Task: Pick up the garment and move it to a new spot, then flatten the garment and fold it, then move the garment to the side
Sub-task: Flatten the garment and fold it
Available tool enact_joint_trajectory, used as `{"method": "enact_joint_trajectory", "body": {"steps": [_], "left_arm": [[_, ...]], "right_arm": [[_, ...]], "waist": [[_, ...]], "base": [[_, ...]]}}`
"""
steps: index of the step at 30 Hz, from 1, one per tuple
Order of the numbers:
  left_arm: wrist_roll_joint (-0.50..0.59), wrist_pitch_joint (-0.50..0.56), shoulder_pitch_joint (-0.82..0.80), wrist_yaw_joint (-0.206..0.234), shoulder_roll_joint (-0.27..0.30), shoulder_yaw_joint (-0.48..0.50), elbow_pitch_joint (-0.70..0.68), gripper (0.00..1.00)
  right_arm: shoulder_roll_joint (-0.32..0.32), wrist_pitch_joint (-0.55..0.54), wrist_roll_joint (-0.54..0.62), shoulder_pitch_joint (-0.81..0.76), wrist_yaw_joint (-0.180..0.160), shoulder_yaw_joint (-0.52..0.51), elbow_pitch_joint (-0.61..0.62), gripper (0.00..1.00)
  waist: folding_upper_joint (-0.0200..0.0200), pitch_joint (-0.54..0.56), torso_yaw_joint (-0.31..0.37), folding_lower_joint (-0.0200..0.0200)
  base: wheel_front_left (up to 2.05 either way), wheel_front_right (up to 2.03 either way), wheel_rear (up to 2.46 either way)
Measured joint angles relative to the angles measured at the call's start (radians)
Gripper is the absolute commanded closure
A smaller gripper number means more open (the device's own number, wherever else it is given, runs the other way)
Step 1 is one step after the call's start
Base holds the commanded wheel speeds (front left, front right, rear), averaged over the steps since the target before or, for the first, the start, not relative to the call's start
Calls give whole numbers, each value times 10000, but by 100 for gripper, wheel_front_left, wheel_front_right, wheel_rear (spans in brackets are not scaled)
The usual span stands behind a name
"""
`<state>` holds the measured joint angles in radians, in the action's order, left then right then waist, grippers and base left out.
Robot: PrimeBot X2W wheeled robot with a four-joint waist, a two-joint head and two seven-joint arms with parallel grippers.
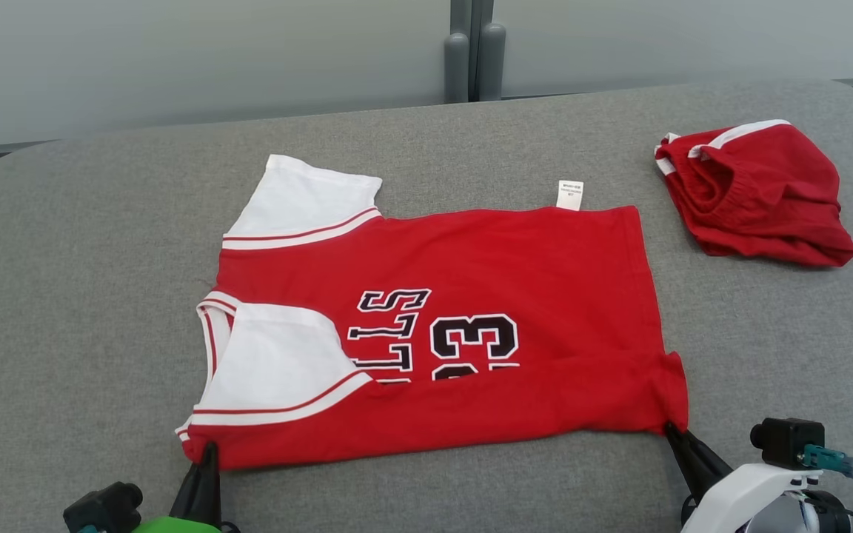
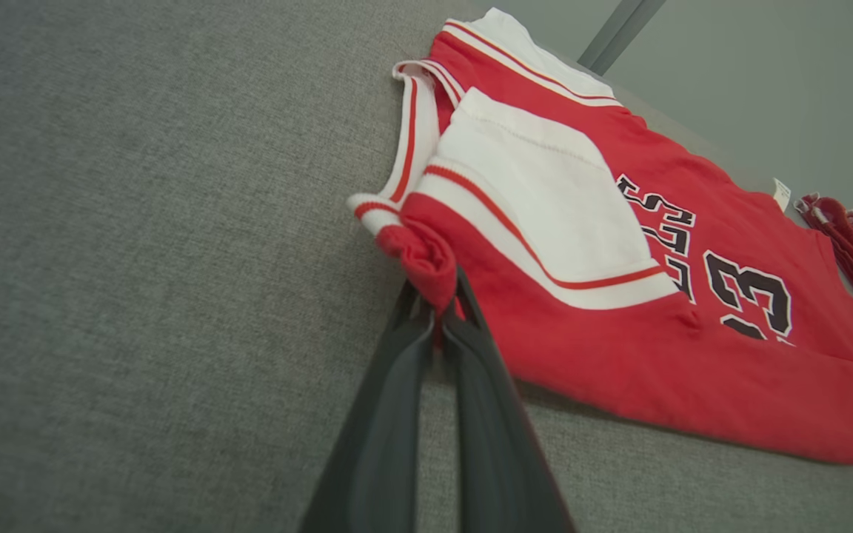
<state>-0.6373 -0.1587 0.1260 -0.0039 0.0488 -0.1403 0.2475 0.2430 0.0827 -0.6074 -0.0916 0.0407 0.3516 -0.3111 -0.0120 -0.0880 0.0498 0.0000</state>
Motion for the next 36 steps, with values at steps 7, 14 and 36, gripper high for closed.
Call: {"method": "enact_joint_trajectory", "body": {"steps": [7, 14, 36], "left_arm": [[2, 96, 1, 104, 0, 6, -245, 100], [4, 138, 82, 343, 12, 88, -489, 0], [1141, 529, -1326, 326, 1133, -305, -1772, 0]], "right_arm": [[50, 0, 88, 32, -161, -33, -188, 86], [71, 46, 82, 47, -268, -268, -286, 0], [1241, 424, 589, 954, -585, -874, 773, 0]], "waist": [[0, -90, 34, 0], [0, -182, 38, 0], [0, -84, 82, 0]], "base": [[0, 0, 0], [0, 0, 0], [0, 0, 0]]}}
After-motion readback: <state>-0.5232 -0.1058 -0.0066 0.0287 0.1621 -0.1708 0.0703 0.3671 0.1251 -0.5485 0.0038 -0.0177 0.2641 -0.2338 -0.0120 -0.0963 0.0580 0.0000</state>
